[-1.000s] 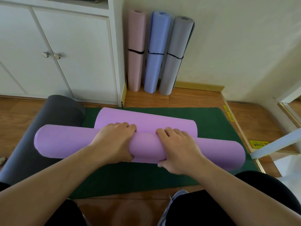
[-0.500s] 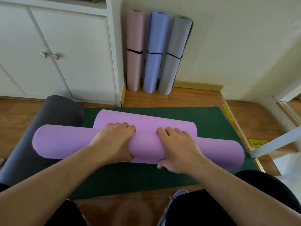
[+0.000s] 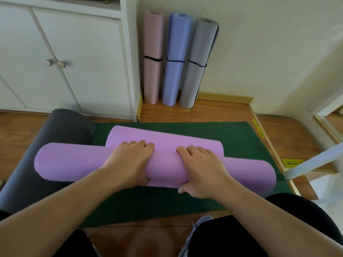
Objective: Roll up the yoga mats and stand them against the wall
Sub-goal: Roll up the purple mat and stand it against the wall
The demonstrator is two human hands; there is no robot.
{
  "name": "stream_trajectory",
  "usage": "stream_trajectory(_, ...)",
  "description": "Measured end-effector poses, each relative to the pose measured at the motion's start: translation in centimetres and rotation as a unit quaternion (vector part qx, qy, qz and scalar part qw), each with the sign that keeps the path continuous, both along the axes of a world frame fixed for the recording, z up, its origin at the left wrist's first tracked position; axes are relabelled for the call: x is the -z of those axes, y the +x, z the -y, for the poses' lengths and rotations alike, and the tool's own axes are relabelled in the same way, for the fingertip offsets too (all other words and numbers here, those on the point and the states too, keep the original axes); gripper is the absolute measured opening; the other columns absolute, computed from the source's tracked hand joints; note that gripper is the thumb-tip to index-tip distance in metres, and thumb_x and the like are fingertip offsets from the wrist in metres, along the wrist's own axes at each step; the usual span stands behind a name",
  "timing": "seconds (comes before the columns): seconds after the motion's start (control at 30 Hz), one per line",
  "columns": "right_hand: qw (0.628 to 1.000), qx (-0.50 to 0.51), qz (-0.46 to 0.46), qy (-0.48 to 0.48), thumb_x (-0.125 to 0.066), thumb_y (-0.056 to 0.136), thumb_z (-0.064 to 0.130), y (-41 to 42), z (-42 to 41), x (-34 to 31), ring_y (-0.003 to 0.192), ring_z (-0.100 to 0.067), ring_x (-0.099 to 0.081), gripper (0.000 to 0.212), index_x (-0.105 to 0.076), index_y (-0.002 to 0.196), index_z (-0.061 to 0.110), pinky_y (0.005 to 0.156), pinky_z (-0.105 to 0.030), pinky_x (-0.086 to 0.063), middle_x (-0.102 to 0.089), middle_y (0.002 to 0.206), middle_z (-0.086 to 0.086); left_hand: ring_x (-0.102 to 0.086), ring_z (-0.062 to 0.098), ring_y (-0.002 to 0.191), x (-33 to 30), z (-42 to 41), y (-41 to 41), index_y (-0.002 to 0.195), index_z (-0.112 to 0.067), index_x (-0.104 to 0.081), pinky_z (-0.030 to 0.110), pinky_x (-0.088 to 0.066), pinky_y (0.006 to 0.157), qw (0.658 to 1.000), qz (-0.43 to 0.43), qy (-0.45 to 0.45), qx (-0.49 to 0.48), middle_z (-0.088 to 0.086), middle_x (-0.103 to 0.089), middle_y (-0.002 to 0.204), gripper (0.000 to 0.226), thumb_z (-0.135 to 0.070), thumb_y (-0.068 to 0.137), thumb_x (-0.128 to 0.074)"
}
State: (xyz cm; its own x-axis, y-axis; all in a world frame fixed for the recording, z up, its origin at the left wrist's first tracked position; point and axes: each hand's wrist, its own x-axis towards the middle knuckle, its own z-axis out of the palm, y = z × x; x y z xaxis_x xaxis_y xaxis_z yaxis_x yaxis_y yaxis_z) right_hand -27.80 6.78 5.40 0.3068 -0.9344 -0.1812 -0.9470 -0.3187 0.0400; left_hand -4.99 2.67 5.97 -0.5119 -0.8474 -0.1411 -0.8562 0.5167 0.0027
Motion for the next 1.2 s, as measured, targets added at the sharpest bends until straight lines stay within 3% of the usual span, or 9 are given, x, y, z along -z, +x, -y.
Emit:
stream_trajectory(0.1, 1.0, 0.003, -0.016, -0.01, -0.084, 0.076, 0.06, 0.2, 0.1, 0.2, 0.117, -0.031, -0.057, 0.094, -0.033, 0.144, 0.021, 0.098, -0.044, -0.046, -0.057, 0.129, -0.003, -0.059, 0.016, 0.101, -0.3, 0.1, 0.3, 0.125, -0.031, -0.051, 0.03, -0.045, 0.081, 0.999, -0.015, 0.039, -0.014, -0.009, -0.061, 0.115, 0.065, -0.06, 0.073, -0.075)
stream_trajectory(0.3, 1.0, 0.008, 0.002, -0.001, -0.077, 0.078, 0.053, 0.2, 0.3, -0.2, 0.101, -0.032, -0.062, 0.068, -0.041, 0.126, 0.021, 0.072, -0.039, -0.039, -0.064, 0.111, -0.003, -0.053, 0.021, 0.121, 0.4, -0.8, -0.4, 0.141, -0.025, -0.039, 0.04, -0.044, 0.109, 0.999, 0.027, -0.028, 0.018, -0.002, -0.054, 0.135, 0.084, -0.062, 0.076, -0.078)
stream_trajectory(0.4, 1.0, 0.009, 0.016, -0.002, -0.076, 0.079, 0.057, 0.1, 0.3, -0.2, 0.106, -0.031, -0.061, 0.072, -0.04, 0.131, 0.023, 0.078, -0.04, -0.044, -0.063, 0.118, -0.002, -0.057, 0.021, 0.116, 0.6, -0.8, -0.6, 0.136, -0.024, -0.042, 0.038, -0.047, 0.103, 0.999, 0.018, -0.035, 0.015, -0.002, -0.057, 0.13, 0.074, -0.057, 0.079, -0.077)
stream_trajectory(0.53, 1.0, -0.005, -0.004, -0.004, -0.085, 0.072, 0.067, 0.3, 0.0, 0.1, 0.123, -0.03, -0.056, 0.107, -0.029, 0.151, 0.022, 0.104, -0.044, -0.045, -0.055, 0.136, -0.002, -0.06, 0.016, 0.099, -0.3, -0.2, 0.1, 0.123, -0.031, -0.05, 0.032, -0.046, 0.079, 1.0, -0.019, 0.017, -0.015, -0.009, -0.064, 0.113, 0.063, -0.06, 0.072, -0.074)
stream_trajectory(0.63, 1.0, -0.006, -0.008, -0.003, -0.082, 0.078, 0.061, 0.5, 0.1, 0.2, 0.113, -0.031, -0.059, 0.087, -0.037, 0.14, 0.02, 0.089, -0.042, -0.044, -0.059, 0.125, -0.002, -0.06, 0.015, 0.094, -0.2, -0.3, 0.2, 0.12, -0.034, -0.052, 0.031, -0.042, 0.074, 0.999, -0.015, 0.045, -0.018, -0.01, -0.064, 0.108, 0.063, -0.064, 0.069, -0.073)
stream_trajectory(0.83, 1.0, 0.008, 0.009, 0.0, -0.076, 0.078, 0.056, 0.3, 0.4, -0.2, 0.1, -0.031, -0.063, 0.065, -0.043, 0.121, 0.021, 0.072, -0.039, -0.043, -0.064, 0.111, -0.001, -0.053, 0.022, 0.12, 0.6, -0.8, -0.4, 0.14, -0.025, -0.041, 0.038, -0.045, 0.105, 0.999, 0.029, -0.025, 0.017, -0.002, -0.052, 0.133, 0.085, -0.062, 0.074, -0.078)
stream_trajectory(1.03, 1.0, -0.017, 0.006, -0.01, -0.084, 0.072, 0.066, 0.2, 0.3, 0.2, 0.12, -0.03, -0.056, 0.096, -0.037, 0.144, 0.023, 0.101, -0.043, -0.046, -0.056, 0.132, -0.002, -0.06, 0.018, 0.099, 0.3, -0.2, -0.1, 0.123, -0.03, -0.052, 0.033, -0.048, 0.079, 0.999, -0.025, 0.025, -0.018, -0.008, -0.064, 0.113, 0.064, -0.059, 0.071, -0.074)
stream_trajectory(1.13, 0.999, -0.026, -0.009, -0.022, -0.082, 0.076, 0.059, 0.4, 0.3, 0.1, 0.111, -0.03, -0.058, 0.081, -0.041, 0.134, 0.022, 0.09, -0.042, -0.045, -0.059, 0.123, -0.002, -0.06, 0.016, 0.093, 0.2, -0.3, 0.0, 0.12, -0.033, -0.051, 0.033, -0.043, 0.071, 0.997, -0.031, 0.061, -0.027, -0.01, -0.065, 0.106, 0.066, -0.064, 0.065, -0.074)
stream_trajectory(1.2, 0.999, -0.028, -0.013, -0.03, -0.078, 0.078, 0.054, 0.5, 0.3, 0.1, 0.104, -0.031, -0.06, 0.07, -0.043, 0.128, 0.02, 0.08, -0.041, -0.042, -0.061, 0.115, -0.003, -0.06, 0.017, 0.099, 0.3, -0.6, -0.1, 0.123, -0.033, -0.05, 0.033, -0.045, 0.08, 0.998, -0.027, 0.053, -0.013, -0.01, -0.064, 0.113, 0.067, -0.064, 0.068, -0.073)
